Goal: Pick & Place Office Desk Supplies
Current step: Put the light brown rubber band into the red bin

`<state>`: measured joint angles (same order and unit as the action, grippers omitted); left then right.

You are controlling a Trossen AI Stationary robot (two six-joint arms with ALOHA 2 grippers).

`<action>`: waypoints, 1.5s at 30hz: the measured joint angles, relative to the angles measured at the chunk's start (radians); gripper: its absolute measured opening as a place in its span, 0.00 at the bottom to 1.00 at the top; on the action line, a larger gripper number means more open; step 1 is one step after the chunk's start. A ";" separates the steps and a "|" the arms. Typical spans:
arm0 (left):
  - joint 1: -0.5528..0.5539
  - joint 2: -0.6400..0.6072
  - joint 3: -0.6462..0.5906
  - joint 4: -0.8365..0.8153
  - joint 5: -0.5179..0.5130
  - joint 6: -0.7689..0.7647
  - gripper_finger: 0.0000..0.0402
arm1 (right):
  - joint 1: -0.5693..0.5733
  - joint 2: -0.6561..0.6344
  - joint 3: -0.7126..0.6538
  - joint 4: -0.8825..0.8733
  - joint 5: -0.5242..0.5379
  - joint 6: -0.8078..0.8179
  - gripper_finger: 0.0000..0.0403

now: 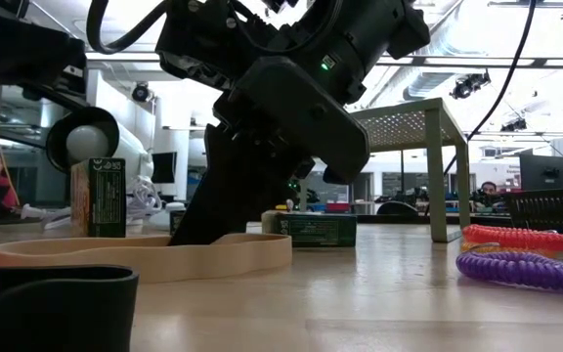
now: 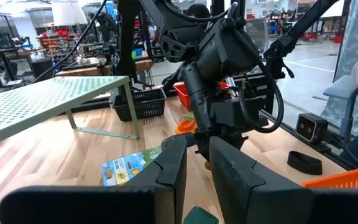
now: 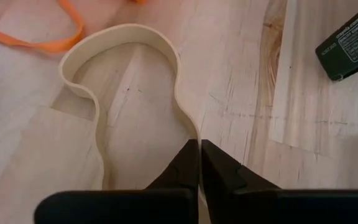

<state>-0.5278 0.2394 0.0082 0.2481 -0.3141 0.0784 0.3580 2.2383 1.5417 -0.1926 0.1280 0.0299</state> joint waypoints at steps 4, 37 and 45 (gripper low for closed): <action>0.000 0.000 0.000 0.000 0.000 0.000 0.16 | 0.002 -0.034 0.000 -0.006 0.002 -0.005 0.01; 0.000 0.000 0.000 0.000 0.000 0.000 0.16 | 0.263 -0.296 0.002 -0.382 0.519 0.218 0.00; 0.000 0.000 0.000 0.000 0.000 0.000 0.16 | 0.386 -0.365 0.000 -0.744 0.610 0.639 0.00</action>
<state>-0.5275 0.2394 0.0082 0.2481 -0.3144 0.0784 0.7439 1.8738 1.5421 -0.9365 0.7375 0.6690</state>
